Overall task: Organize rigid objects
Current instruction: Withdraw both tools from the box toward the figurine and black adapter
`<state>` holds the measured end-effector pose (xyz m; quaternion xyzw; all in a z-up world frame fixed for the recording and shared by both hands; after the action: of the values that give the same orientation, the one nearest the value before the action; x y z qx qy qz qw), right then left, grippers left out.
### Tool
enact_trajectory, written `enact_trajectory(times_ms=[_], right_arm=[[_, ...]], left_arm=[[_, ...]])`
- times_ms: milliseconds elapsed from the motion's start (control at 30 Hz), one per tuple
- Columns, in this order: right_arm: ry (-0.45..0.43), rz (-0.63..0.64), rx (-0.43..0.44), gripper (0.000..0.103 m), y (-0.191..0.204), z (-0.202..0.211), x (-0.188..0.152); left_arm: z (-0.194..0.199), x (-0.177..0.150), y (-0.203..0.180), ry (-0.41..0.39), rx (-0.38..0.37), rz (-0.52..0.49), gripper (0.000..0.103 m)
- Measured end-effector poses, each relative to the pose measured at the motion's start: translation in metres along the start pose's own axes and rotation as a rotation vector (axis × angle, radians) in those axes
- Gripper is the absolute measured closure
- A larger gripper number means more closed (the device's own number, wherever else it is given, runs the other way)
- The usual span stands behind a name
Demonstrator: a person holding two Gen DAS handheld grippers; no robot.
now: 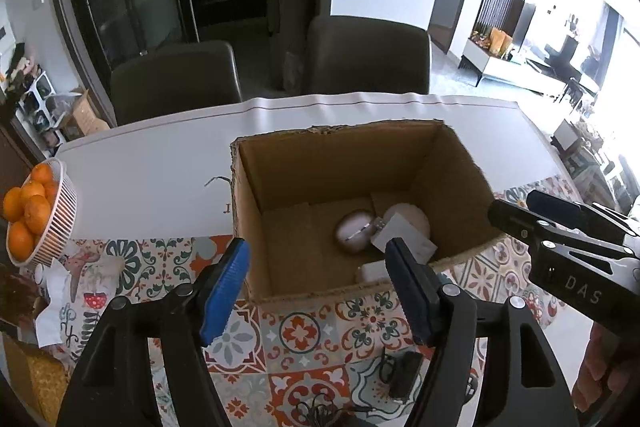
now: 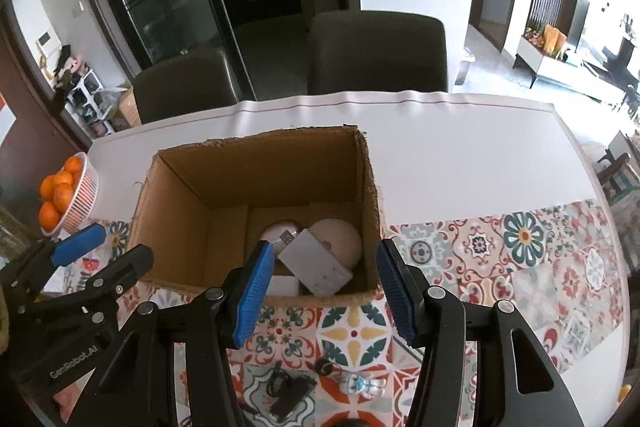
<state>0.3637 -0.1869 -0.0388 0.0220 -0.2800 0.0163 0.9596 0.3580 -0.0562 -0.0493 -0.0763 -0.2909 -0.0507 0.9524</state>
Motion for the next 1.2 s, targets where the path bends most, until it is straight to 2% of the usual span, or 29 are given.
enact_trajectory(times_ms=[267, 533, 733, 833, 1200], right_arm=[[-0.033, -0.02, 0.014, 0.048, -0.006, 0.023, -0.019], [-0.027, -0.063, 0.021, 0.048, -0.019, 0.029, -0.047], [-0.011, -0.081, 0.019, 0.047, -0.029, 0.025, -0.068], [-0.002, -0.09, 0.019, 0.041, -0.033, 0.022, -0.078], [0.046, -0.123, 0.049, 0.041, -0.043, 0.006, -0.111]], left_arm=[[0.02, -0.015, -0.015, -0.032, -0.028, -0.034, 0.028], [0.028, -0.039, -0.032, -0.039, -0.037, -0.073, 0.021], [0.021, -0.055, -0.042, -0.02, -0.036, -0.101, 0.018], [0.015, -0.064, -0.046, -0.004, -0.04, -0.111, 0.016], [0.002, -0.09, -0.056, 0.047, -0.069, -0.153, 0.016]])
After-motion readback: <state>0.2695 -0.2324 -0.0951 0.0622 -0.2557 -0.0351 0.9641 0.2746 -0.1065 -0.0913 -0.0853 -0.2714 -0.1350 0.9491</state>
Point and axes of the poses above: each gripper's, at about its wrist camera, not at the fingertips, and z roughly against the way its jaws point, y to its left, x to its top, the point moved 2 cm from there along -z, roughly the way its jaws point, and after that the axes turned 4 degrees about z, right-handed, at the moved point
